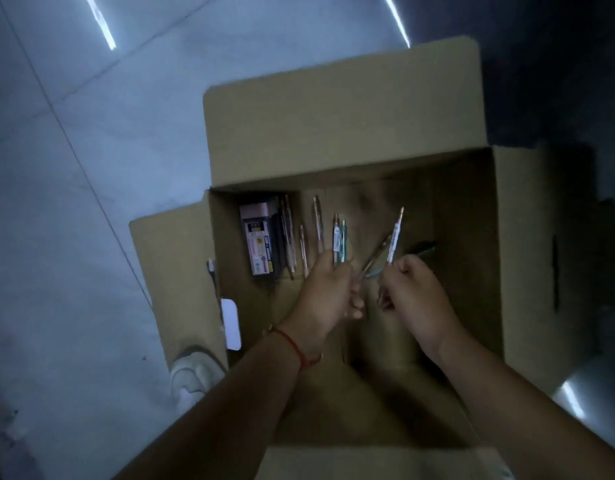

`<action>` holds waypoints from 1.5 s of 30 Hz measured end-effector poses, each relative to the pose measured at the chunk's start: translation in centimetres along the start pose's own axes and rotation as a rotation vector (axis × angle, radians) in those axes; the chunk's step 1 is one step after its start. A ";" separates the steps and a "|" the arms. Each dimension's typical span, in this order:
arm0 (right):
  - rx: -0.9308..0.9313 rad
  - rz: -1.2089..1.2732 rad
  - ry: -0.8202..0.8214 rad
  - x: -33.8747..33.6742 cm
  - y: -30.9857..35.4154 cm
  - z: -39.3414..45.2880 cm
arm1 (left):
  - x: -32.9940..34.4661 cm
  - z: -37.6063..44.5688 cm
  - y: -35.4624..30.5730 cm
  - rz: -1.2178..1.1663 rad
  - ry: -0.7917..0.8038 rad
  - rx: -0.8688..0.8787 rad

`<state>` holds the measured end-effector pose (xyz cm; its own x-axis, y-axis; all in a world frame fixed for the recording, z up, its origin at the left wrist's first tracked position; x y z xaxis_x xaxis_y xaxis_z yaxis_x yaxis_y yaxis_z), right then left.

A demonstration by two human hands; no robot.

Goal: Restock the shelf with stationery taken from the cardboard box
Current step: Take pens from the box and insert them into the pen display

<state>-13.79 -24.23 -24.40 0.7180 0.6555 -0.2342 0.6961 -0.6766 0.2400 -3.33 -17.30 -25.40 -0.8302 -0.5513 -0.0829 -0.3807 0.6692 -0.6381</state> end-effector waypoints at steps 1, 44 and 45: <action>-0.012 0.059 0.031 -0.4 0.9 -2.0 | -0.5 -1.6 -1.6 -0.046 0.011 0.002; -0.781 -0.777 0.929 11.1 21.3 -97.4 | -40.4 -93.4 -39.7 1.030 -0.874 0.682; -0.696 -0.776 1.020 12.4 20.0 -98.5 | -40.6 -95.1 -37.9 1.037 -0.929 0.648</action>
<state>9.17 3.43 70.30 -0.3477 0.9219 0.1708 0.5485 0.0523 0.8345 6.08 27.05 74.92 0.0233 -0.2654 -0.9639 0.6282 0.7539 -0.1924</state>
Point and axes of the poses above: each hand's wrist, its own z-axis towards the middle knuckle, its own x-axis out of the palm, y = z × x, the point moved 1 cm from there along z, towards the middle knuckle, and after that the axes turned 15 degrees about x, right-handed, at the moved point
